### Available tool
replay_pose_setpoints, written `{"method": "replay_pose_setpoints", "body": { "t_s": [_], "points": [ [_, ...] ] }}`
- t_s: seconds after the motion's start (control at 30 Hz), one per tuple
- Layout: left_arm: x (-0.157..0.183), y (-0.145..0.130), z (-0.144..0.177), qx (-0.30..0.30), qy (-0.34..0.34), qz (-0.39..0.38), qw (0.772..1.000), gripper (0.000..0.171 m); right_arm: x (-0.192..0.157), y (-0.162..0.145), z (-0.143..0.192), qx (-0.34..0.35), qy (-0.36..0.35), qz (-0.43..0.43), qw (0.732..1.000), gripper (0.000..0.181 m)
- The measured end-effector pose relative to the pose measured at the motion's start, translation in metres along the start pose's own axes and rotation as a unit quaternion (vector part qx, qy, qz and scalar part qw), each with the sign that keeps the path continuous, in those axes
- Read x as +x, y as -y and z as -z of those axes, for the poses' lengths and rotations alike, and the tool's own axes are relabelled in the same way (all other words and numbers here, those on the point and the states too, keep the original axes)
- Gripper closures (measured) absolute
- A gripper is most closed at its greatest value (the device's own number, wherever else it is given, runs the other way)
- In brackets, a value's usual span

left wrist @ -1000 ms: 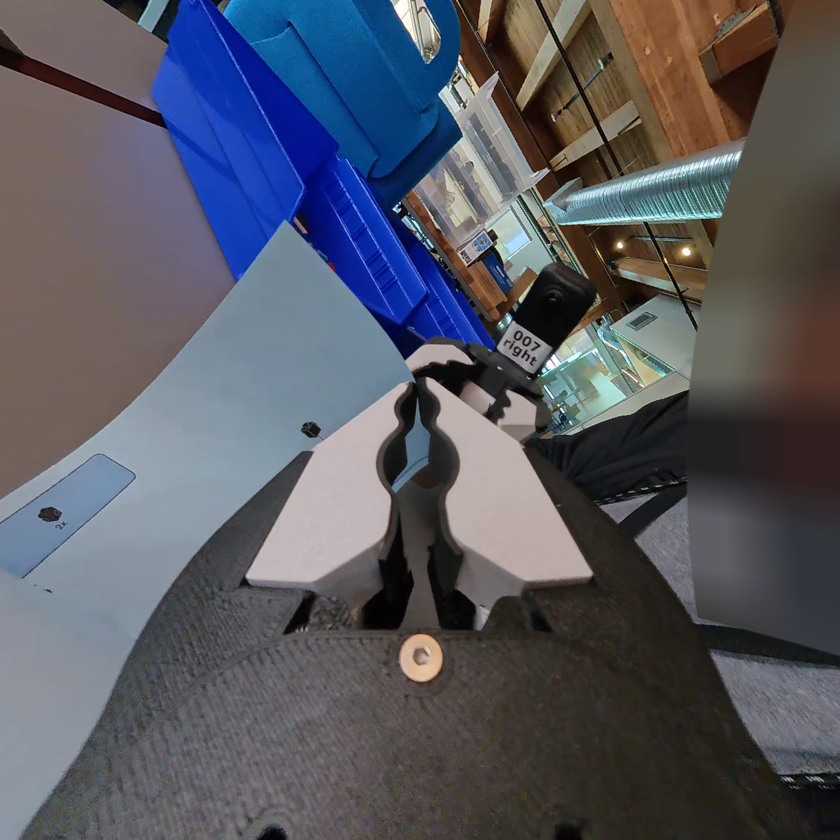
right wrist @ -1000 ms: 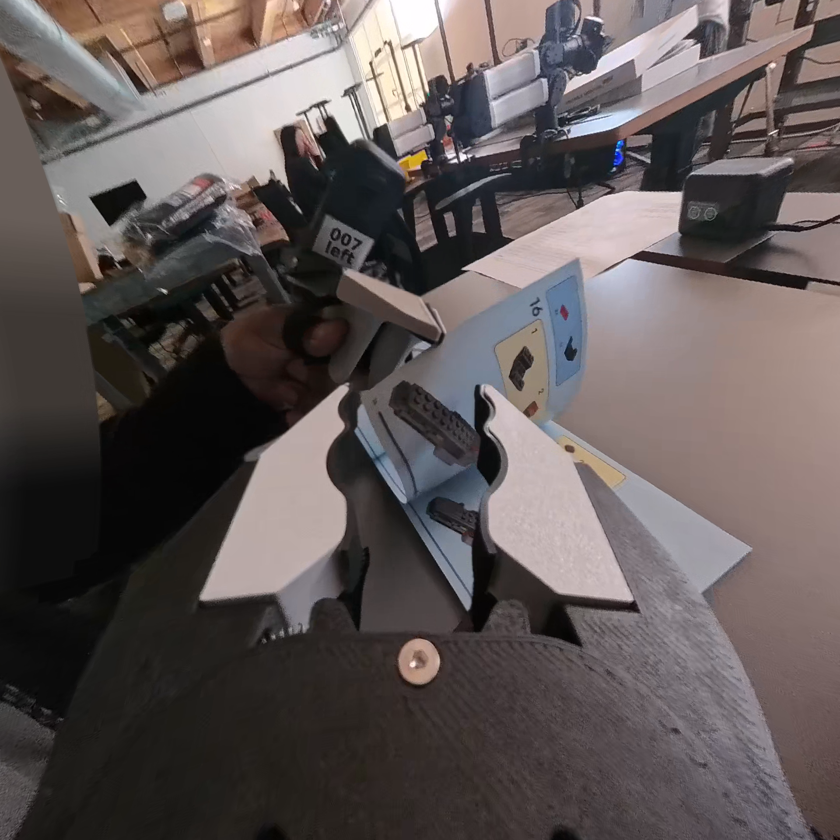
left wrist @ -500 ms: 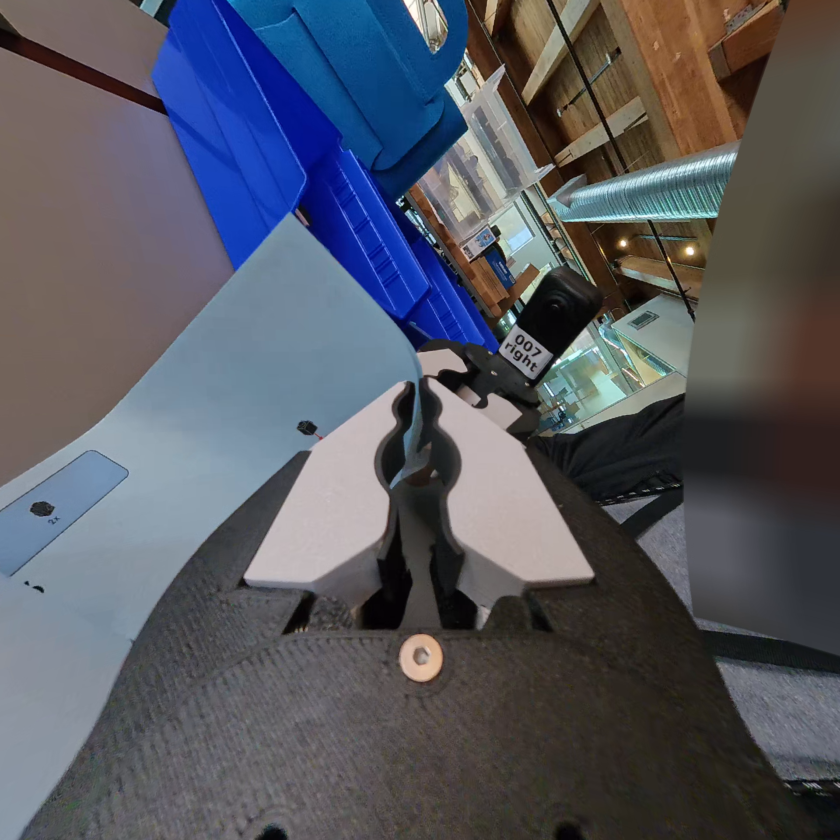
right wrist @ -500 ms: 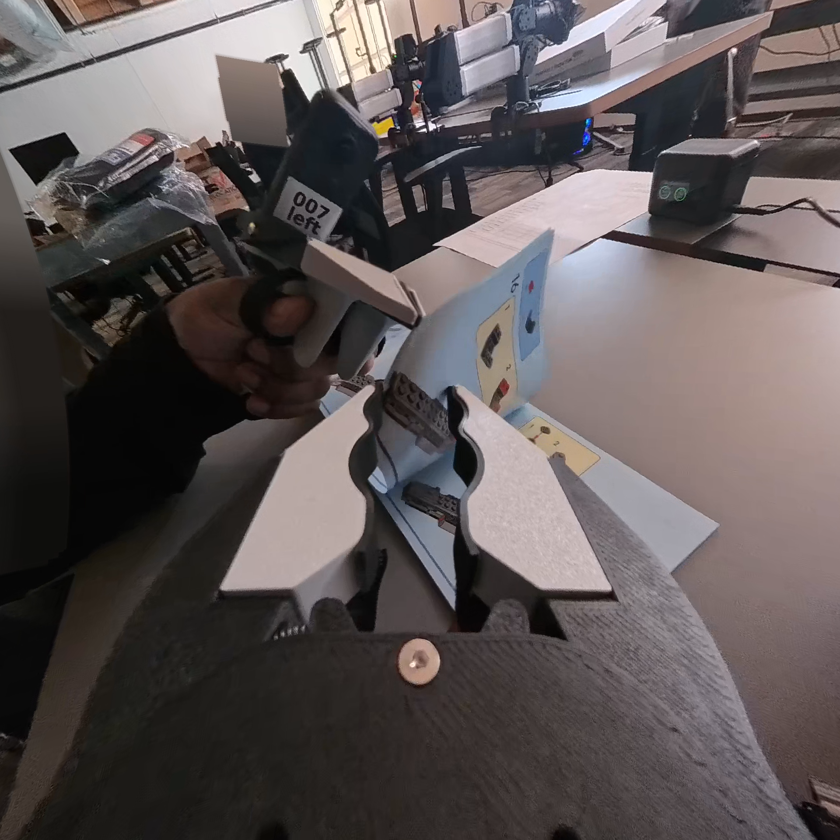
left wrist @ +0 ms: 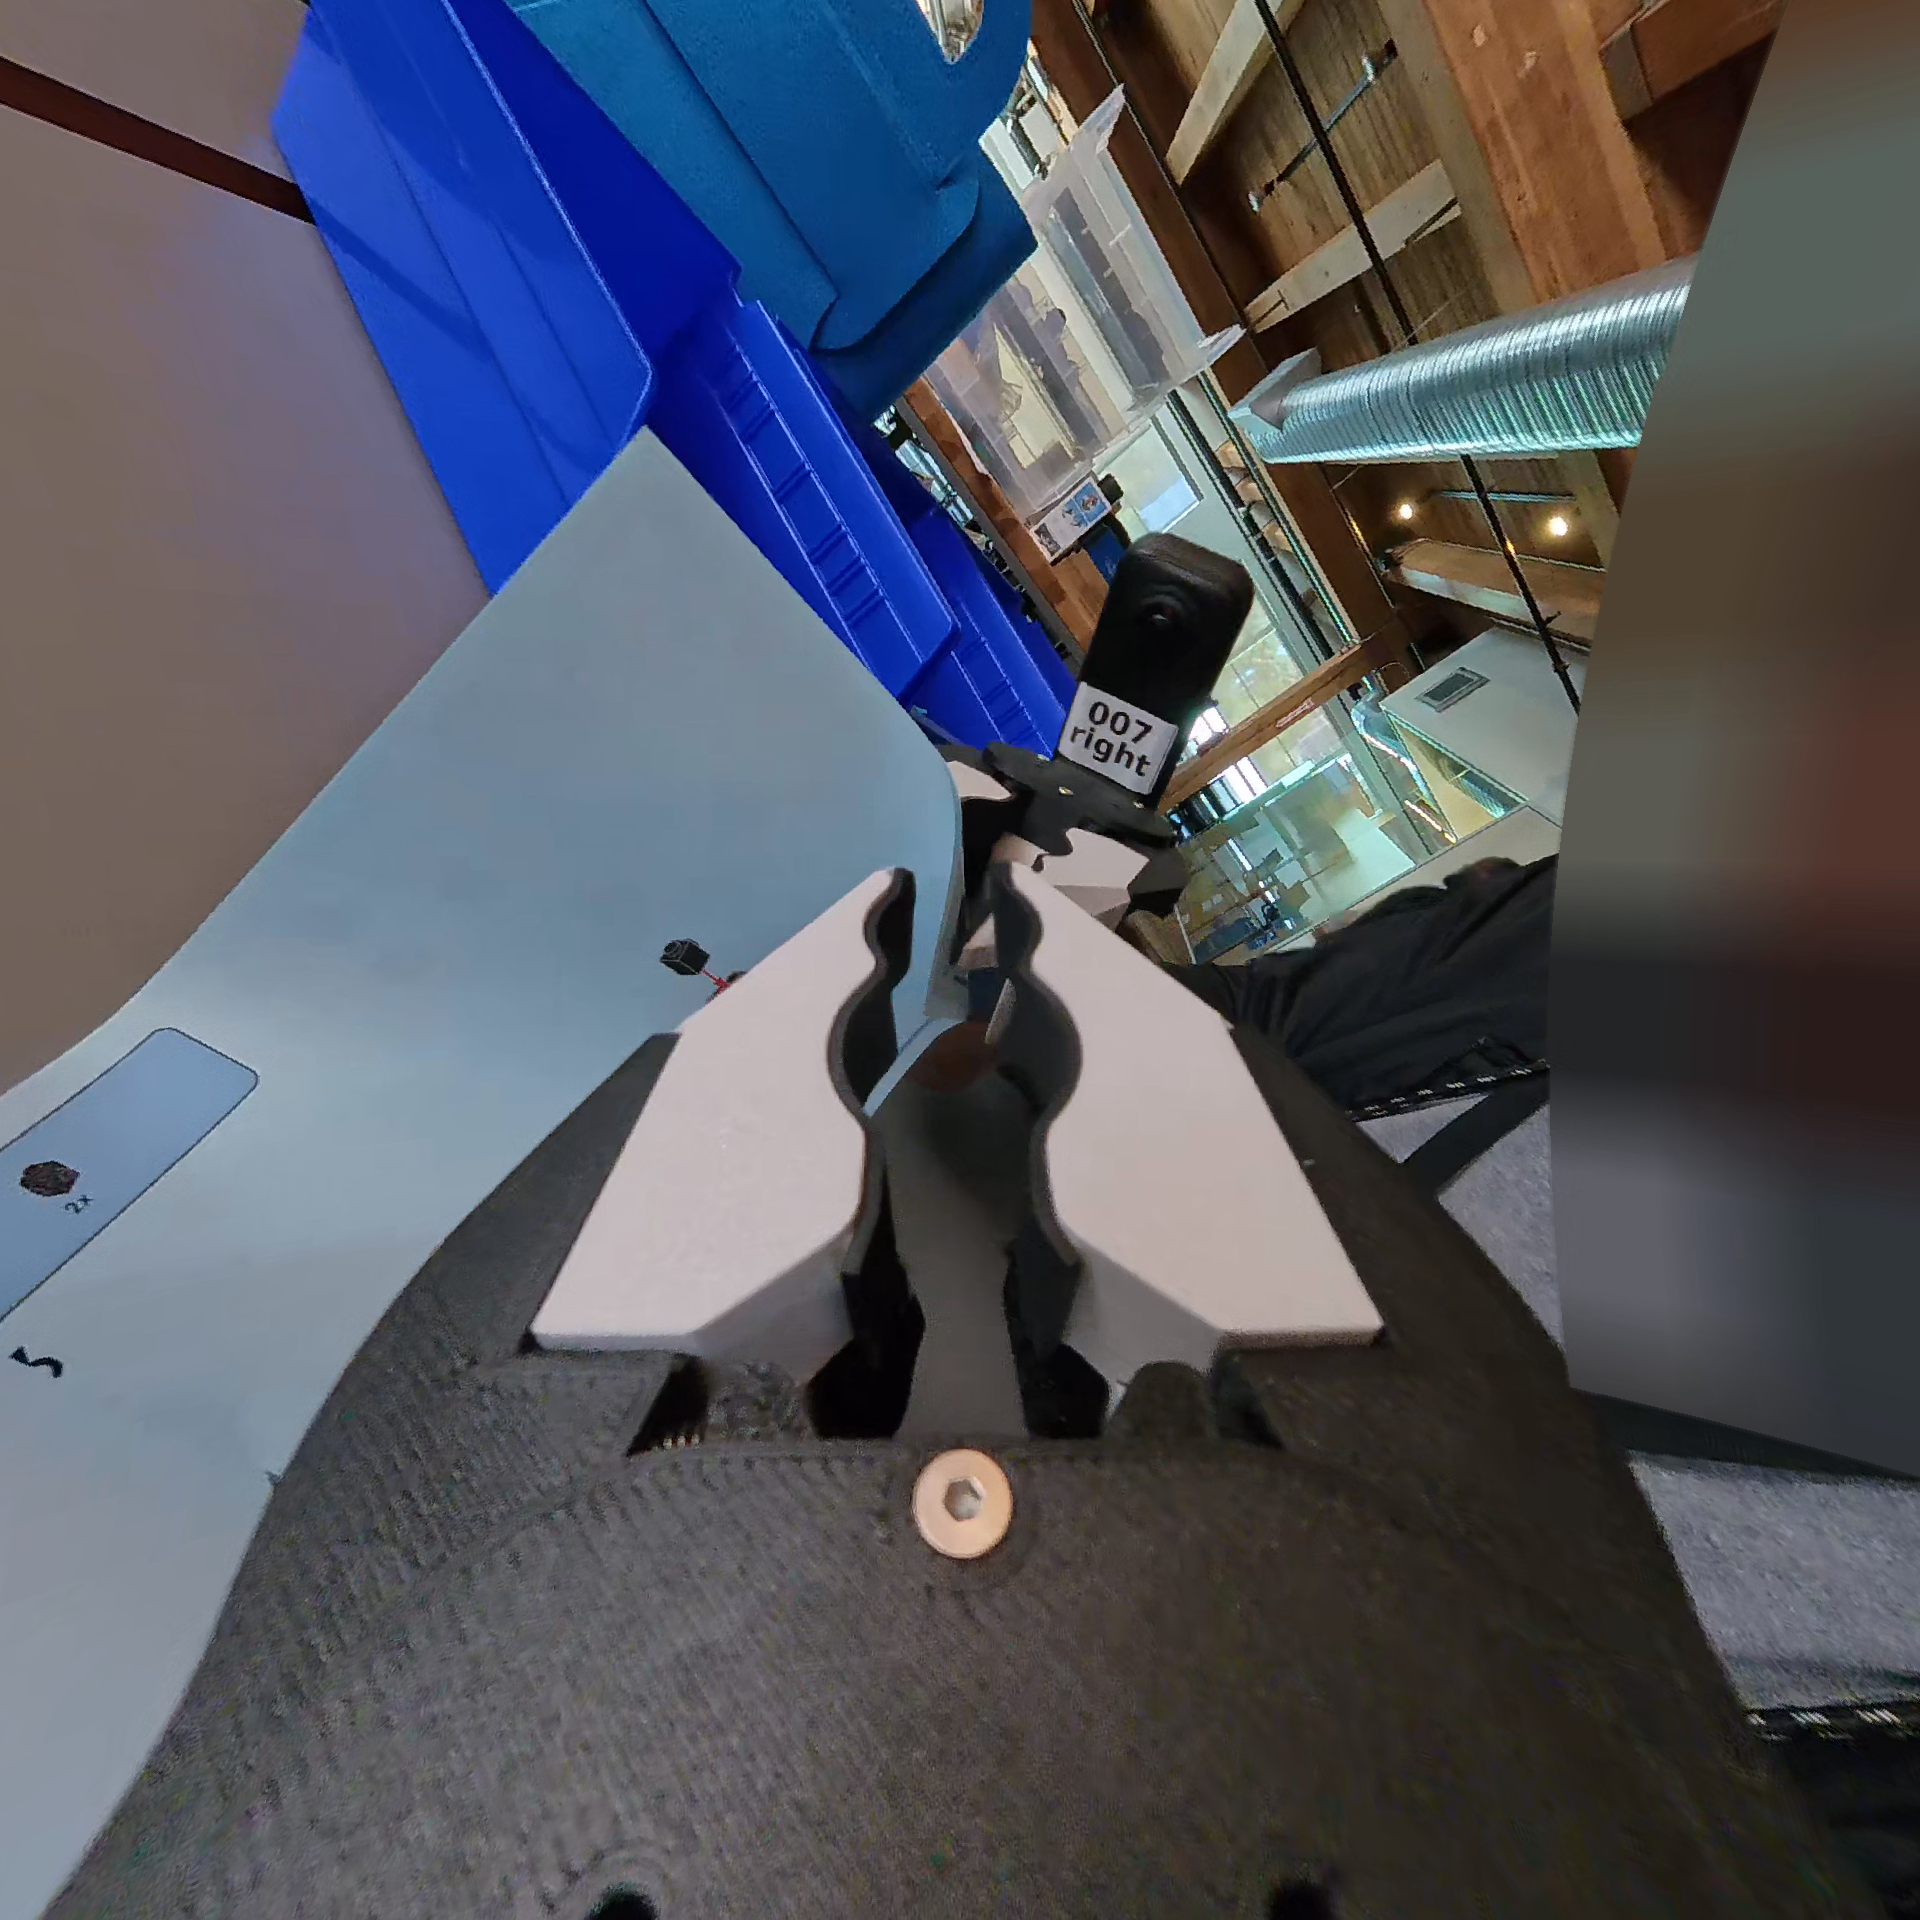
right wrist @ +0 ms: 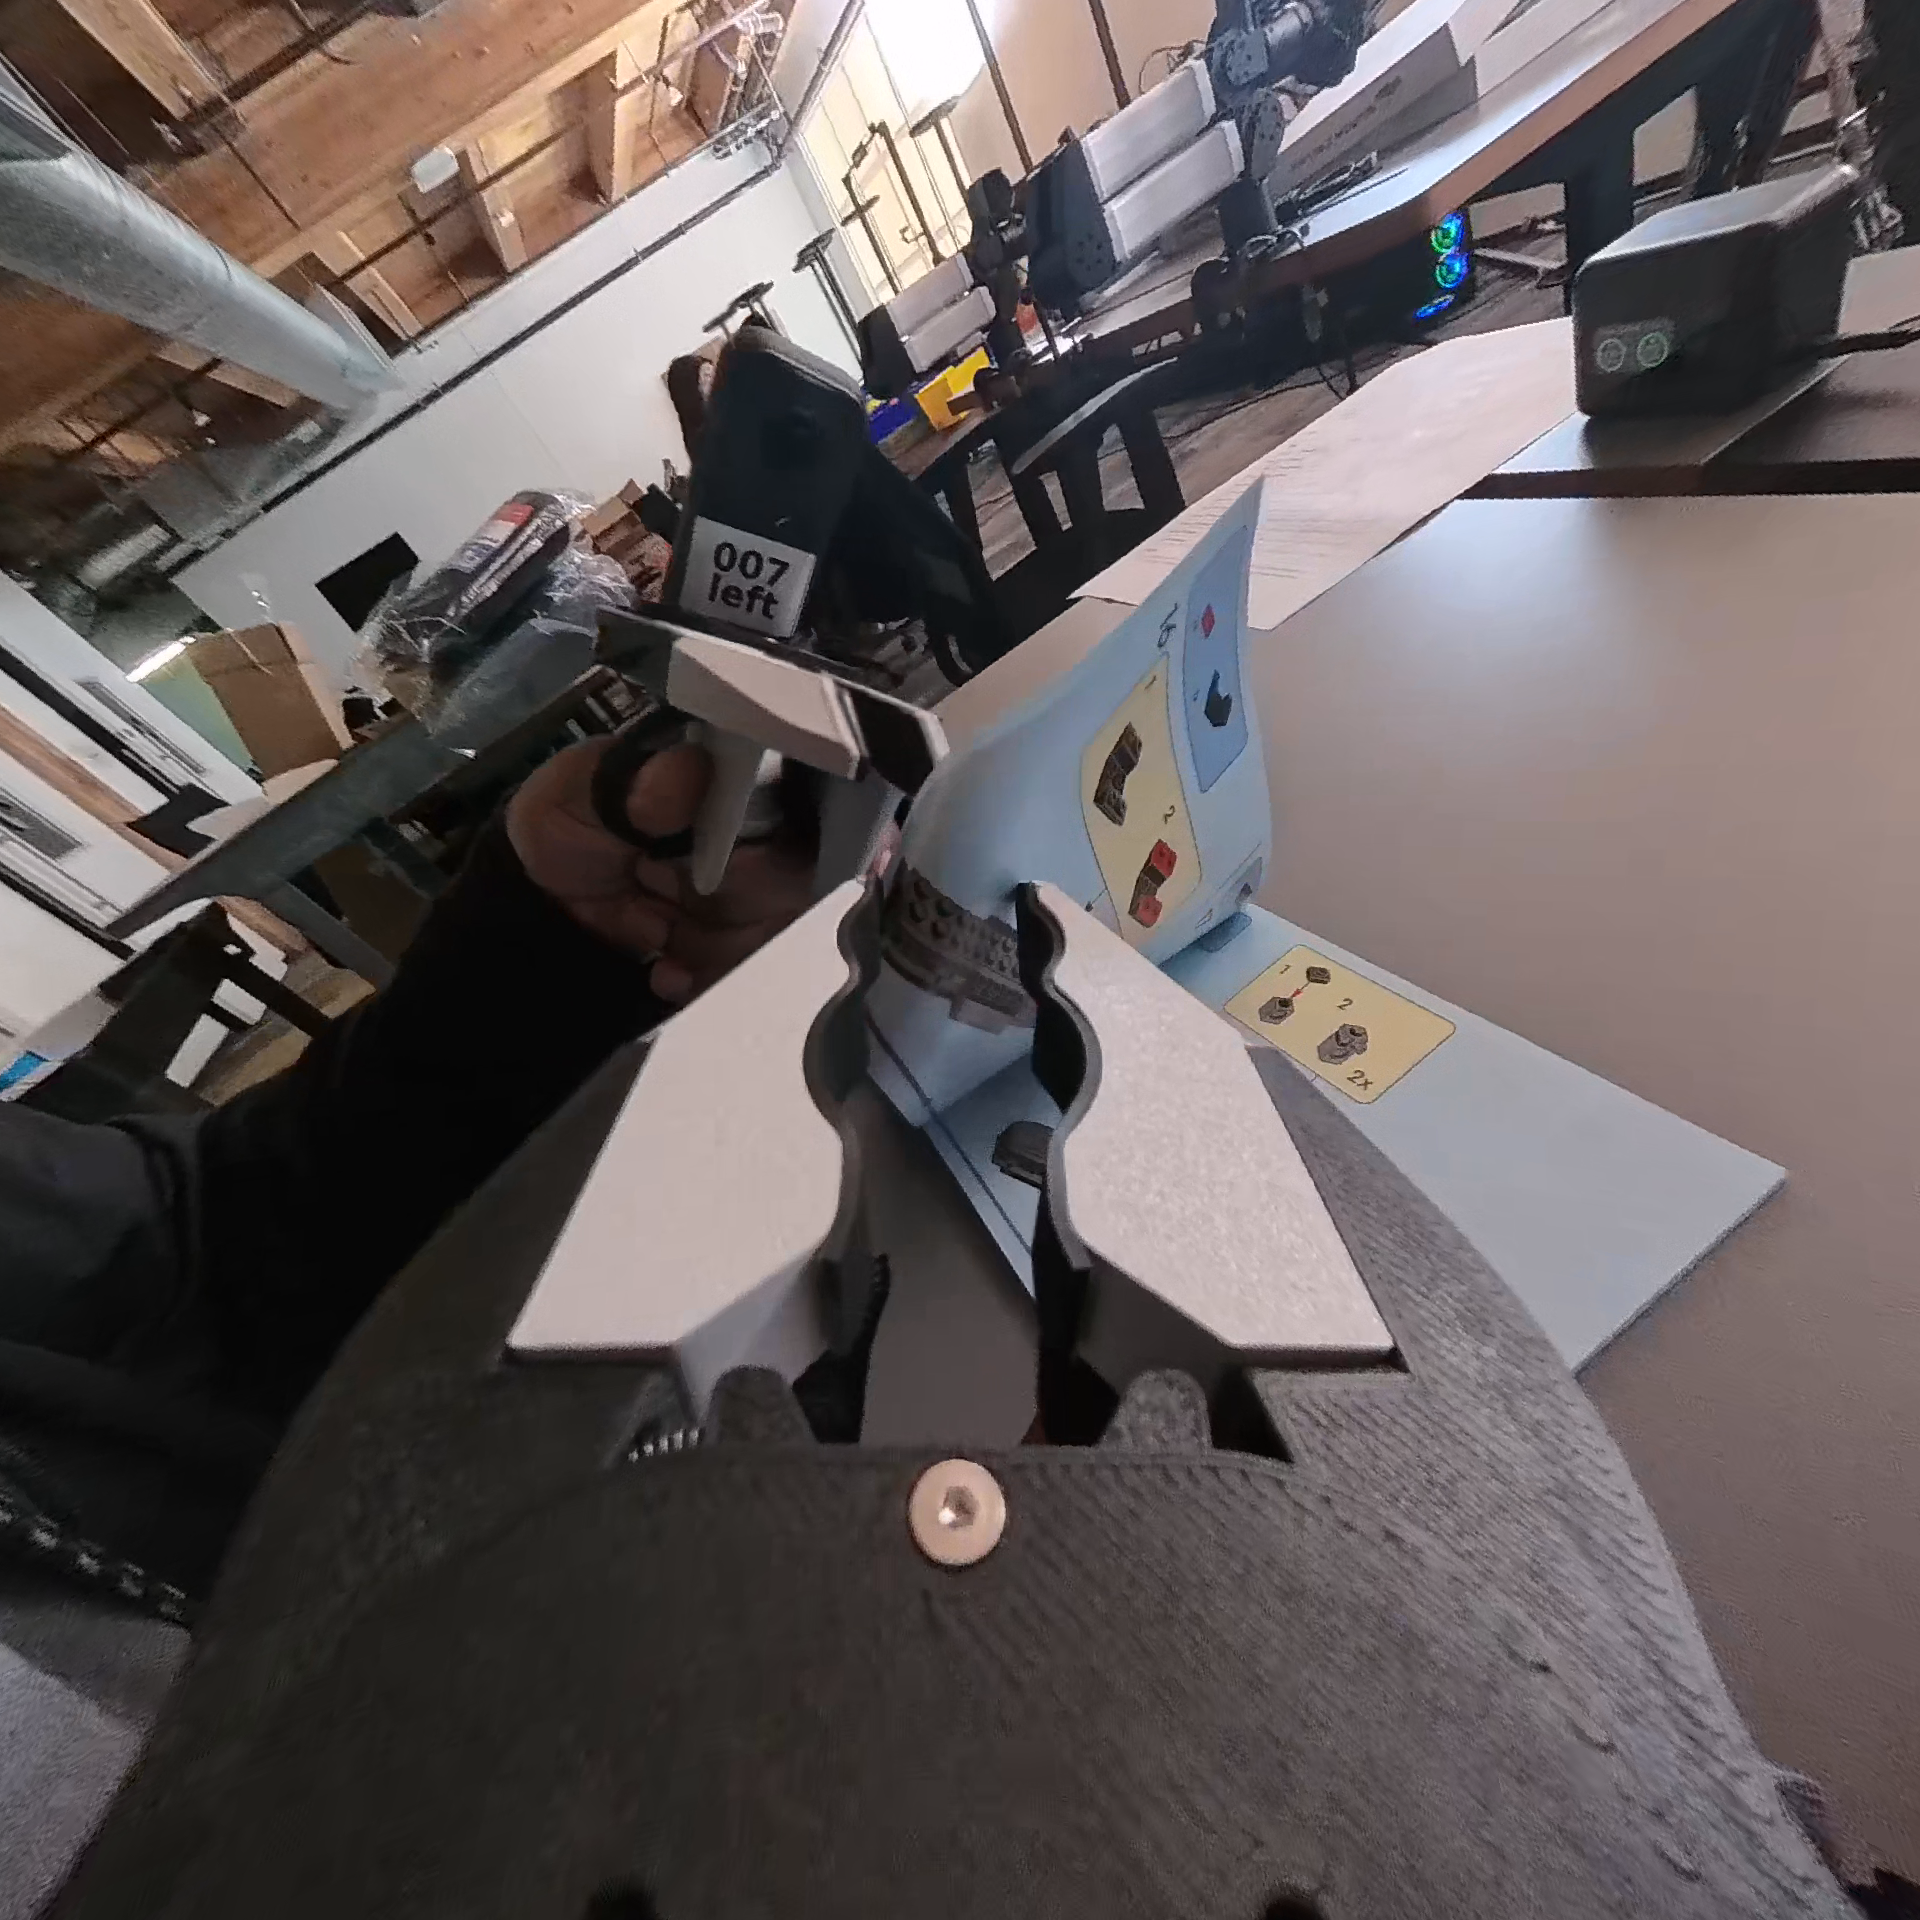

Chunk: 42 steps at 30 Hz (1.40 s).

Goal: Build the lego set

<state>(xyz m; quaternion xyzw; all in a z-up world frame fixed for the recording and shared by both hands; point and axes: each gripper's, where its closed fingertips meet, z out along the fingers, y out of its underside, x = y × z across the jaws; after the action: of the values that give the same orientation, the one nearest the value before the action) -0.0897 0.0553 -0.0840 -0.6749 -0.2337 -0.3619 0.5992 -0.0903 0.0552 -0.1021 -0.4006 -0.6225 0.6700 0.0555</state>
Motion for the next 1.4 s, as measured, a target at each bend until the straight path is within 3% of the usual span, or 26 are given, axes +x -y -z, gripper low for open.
{"method": "replay_pose_setpoints", "body": {
  "t_s": [0.8, 1.4],
  "points": [
    [-0.001, -0.013, 0.000, -0.040, 0.001, -0.005, 0.999, 0.166, 0.003, 0.007, 0.004, 0.022, 0.029, -0.059, 0.998, 0.154],
    [-0.006, -0.005, 0.006, -0.018, 0.022, -0.023, 0.999, 0.171, 0.007, 0.008, 0.007, 0.018, 0.018, -0.050, 0.998, 0.152]
  ]
}}
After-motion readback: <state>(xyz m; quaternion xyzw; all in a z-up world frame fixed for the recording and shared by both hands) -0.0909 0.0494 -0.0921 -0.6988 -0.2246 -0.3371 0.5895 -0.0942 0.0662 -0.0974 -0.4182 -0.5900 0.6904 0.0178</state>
